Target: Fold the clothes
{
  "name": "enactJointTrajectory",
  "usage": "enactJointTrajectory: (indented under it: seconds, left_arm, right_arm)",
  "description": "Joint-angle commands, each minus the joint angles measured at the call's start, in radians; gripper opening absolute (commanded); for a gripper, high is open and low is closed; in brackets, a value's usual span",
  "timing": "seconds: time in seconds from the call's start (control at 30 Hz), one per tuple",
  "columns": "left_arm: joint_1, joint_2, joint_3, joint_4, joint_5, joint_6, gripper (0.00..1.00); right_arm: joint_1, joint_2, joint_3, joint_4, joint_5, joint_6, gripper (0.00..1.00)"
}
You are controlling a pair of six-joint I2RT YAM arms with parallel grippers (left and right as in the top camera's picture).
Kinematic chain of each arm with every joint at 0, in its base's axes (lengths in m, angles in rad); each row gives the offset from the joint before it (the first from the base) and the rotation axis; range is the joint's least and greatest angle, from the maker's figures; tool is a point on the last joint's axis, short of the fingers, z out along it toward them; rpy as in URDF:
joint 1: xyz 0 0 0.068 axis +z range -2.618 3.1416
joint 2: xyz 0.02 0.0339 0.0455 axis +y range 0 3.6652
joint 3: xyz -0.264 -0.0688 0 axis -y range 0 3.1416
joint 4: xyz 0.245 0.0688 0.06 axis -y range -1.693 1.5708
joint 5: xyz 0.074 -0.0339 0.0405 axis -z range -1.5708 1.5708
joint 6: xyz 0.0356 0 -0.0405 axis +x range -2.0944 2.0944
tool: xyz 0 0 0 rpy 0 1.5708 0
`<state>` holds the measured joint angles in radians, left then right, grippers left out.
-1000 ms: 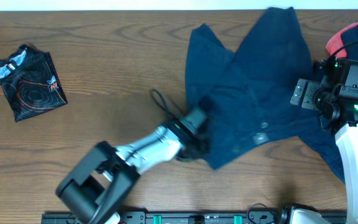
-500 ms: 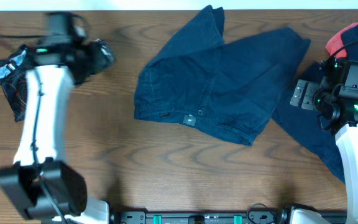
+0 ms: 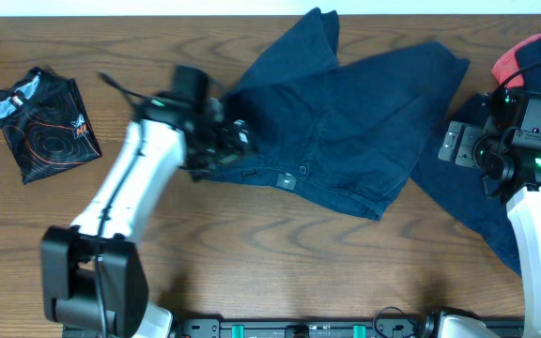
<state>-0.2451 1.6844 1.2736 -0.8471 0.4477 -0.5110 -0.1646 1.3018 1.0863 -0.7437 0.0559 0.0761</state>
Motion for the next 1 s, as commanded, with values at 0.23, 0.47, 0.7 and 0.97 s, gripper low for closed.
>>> enactJointTrajectory:
  seconds: [0.23, 0.47, 0.7, 0.97]
  left_arm:
    - [-0.094, 0.032, -0.123, 0.190, -0.349, -0.147, 0.98]
    - [-0.010, 0.033, -0.123, 0.250, -0.490, -0.122, 0.95]
    - [0.041, 0.073, -0.132, 0.251, -0.485, -0.121, 0.95]
    - [0.041, 0.203, -0.140, 0.267, -0.402, -0.122, 0.82]
  right_arm:
    - [-0.006, -0.008, 0.011, -0.008, -0.001, 0.013, 0.99]
    - [-0.006, -0.007, 0.011, -0.009, 0.000, 0.013, 0.99]
    - [-0.006, -0.007, 0.011, -0.010, -0.001, 0.013, 0.99]
    - [-0.006, -0.007, 0.011, -0.013, 0.000, 0.013, 0.99]
